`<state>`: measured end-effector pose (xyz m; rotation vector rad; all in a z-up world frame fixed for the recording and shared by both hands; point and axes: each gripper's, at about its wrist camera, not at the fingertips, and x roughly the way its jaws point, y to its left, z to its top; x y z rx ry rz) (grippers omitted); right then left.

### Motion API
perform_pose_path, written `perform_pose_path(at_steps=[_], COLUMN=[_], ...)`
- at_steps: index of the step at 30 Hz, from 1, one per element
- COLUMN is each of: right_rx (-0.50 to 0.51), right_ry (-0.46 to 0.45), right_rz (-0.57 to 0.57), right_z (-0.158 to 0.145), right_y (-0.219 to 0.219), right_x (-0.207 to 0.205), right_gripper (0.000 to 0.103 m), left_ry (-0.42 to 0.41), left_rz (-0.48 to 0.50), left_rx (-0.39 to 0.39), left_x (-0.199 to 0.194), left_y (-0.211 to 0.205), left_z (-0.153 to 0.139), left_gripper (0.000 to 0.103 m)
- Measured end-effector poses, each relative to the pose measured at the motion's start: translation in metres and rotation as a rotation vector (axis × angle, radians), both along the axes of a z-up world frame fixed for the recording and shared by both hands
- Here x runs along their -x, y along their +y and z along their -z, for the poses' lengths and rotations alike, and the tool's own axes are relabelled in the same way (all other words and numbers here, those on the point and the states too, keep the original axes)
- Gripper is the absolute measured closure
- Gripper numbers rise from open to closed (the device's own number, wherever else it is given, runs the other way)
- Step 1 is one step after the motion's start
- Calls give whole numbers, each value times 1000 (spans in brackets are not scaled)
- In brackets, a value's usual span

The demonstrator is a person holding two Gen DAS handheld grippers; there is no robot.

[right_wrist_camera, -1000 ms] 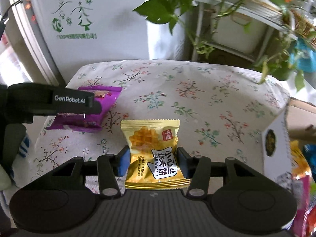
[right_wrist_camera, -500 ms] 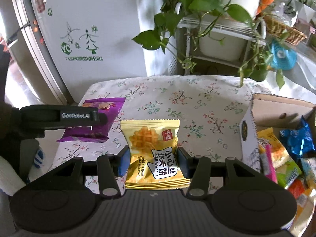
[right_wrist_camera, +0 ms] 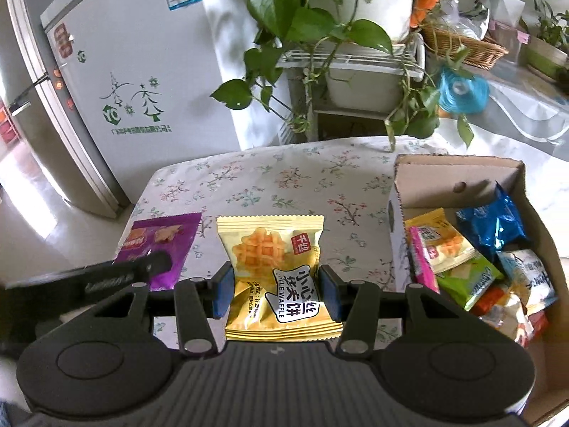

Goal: Organize snacks
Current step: 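Carry the purple pack and yellow waffle pack over the cardboard box with both tools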

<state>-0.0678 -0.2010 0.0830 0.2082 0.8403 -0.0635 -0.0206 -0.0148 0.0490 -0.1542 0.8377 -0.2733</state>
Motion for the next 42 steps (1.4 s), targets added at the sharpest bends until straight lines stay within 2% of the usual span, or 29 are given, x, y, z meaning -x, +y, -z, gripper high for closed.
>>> perform_pose_path(at_steps=[10, 21, 26, 38, 42], right_rx=[-4, -21, -41, -135, -158], right_ry=[-33, -80, -111, -204, -208], right_rz=[39, 51, 76, 261, 308], right_z=[-8, -19, -28, -47, -46], right_y=[-20, -34, -55, -134, -151], right_x=[11, 26, 37, 79, 92], right_gripper=[46, 46, 46, 46, 46], left_ry=[24, 6, -12, -28, -27], left_rz=[-46, -41, 0, 160, 208], left_rx=[-1, -4, 2, 72, 85], left_x=[38, 59, 67, 77, 77], left_y=[6, -9, -29, -109, -138], left_z=[12, -3, -14, -38, -42], left_gripper=[45, 45, 45, 45, 45])
